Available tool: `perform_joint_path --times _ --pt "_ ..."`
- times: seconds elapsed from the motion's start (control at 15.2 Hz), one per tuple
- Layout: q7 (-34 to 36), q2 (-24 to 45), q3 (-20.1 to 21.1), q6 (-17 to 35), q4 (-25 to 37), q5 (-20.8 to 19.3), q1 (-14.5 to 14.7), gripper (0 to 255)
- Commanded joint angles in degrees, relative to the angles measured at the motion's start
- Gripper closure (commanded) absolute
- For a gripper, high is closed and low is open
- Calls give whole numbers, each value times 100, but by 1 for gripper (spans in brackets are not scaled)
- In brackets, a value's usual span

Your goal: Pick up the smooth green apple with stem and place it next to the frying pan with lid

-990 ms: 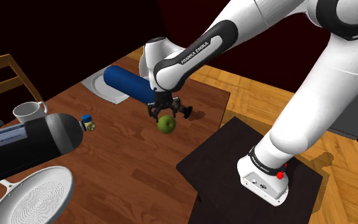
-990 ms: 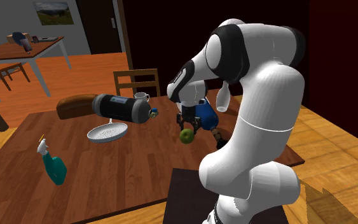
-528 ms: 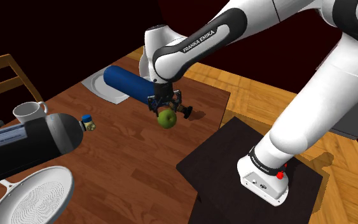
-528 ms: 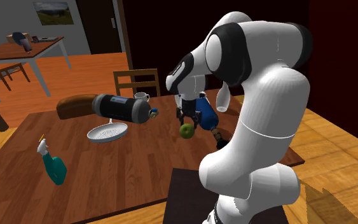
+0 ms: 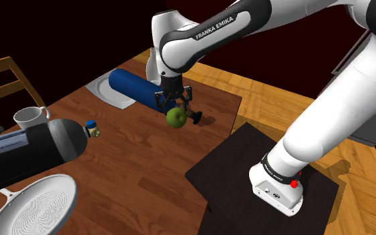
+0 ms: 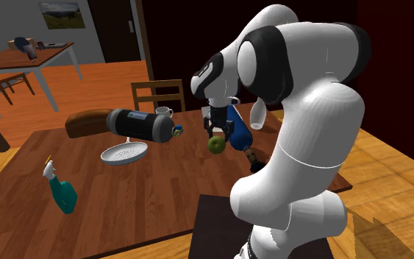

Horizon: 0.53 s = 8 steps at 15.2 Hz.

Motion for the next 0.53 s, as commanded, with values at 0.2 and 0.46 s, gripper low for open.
perform_joint_path --times 0.2,0.46 --pt "-63 -231 -23 -401 186 90 -4 255" --pt "349 -181 215 -443 300 180 206 255"
